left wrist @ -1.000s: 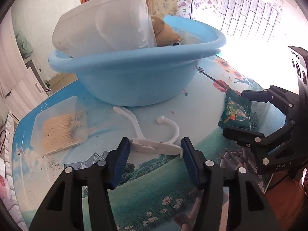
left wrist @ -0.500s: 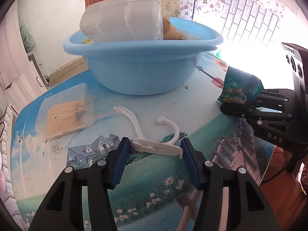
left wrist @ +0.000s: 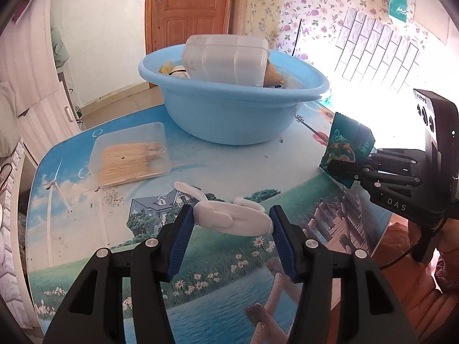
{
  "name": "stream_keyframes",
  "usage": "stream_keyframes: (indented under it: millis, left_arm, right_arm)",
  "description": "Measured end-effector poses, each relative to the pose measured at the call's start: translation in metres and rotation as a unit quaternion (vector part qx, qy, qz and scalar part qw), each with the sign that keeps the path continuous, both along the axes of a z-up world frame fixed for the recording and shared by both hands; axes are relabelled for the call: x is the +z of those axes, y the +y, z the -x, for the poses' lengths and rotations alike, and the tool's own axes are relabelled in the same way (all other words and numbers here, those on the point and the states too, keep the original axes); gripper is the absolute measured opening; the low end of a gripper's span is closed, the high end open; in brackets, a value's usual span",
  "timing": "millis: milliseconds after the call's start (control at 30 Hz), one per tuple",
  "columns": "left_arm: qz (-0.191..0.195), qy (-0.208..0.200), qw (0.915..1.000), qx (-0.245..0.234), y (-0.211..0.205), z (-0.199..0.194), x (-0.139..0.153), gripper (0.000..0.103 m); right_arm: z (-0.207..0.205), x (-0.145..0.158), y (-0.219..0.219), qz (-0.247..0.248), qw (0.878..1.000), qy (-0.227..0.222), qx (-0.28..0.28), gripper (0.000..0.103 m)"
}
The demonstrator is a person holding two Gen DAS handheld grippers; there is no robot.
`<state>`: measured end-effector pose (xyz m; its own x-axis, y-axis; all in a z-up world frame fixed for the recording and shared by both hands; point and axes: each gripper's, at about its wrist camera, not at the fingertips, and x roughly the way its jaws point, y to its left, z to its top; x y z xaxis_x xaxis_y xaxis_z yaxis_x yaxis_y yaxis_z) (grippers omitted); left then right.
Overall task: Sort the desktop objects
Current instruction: 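Lift the hanger with the left tool while the right carries the green packet toward the basin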
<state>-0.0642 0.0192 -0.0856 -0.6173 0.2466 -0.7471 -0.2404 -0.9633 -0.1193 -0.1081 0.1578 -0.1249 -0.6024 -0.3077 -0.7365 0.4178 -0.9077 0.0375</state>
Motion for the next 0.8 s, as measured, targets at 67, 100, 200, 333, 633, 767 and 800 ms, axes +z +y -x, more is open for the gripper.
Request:
stream_keyframes:
  millis: [67, 100, 200, 333, 633, 767, 800]
  left_arm:
    - [-0.005, 0.004, 1.0000, 0.004, -0.002, -0.002, 0.003, 0.054]
    - [-0.007, 0.006, 0.9999, 0.006, -0.004, -0.003, 0.005, 0.054]
    - [-0.012, 0.009, 0.9998, 0.012, -0.008, -0.009, 0.008, 0.054]
    - [-0.015, 0.011, 0.9995, 0.025, -0.015, -0.014, 0.010, 0.054]
    - [-0.022, 0.040, 0.9980, 0.045, -0.028, -0.025, 0.035, 0.054]
    - [-0.023, 0.051, 0.9972, 0.049, -0.030, -0.027, 0.045, 0.054]
    - [-0.024, 0.053, 0.9971, 0.050, -0.031, -0.027, 0.047, 0.054]
  right_arm:
    - [-0.002, 0.002, -0.002, 0.002, 1.000, 0.003, 0.005, 0.009]
    - [-0.003, 0.004, -0.003, 0.003, 1.000, 0.004, 0.008, 0.009]
    - [-0.007, 0.008, -0.006, 0.009, 1.000, 0.007, 0.016, 0.009]
    - [-0.012, 0.016, -0.008, 0.017, 0.999, 0.016, 0.025, 0.009]
    - [-0.027, 0.033, -0.023, 0.028, 0.996, 0.039, 0.068, 0.009]
    - [-0.034, 0.042, -0.030, 0.033, 0.994, 0.053, 0.088, 0.009]
    - [-0.036, 0.044, -0.031, 0.034, 0.994, 0.057, 0.091, 0.009]
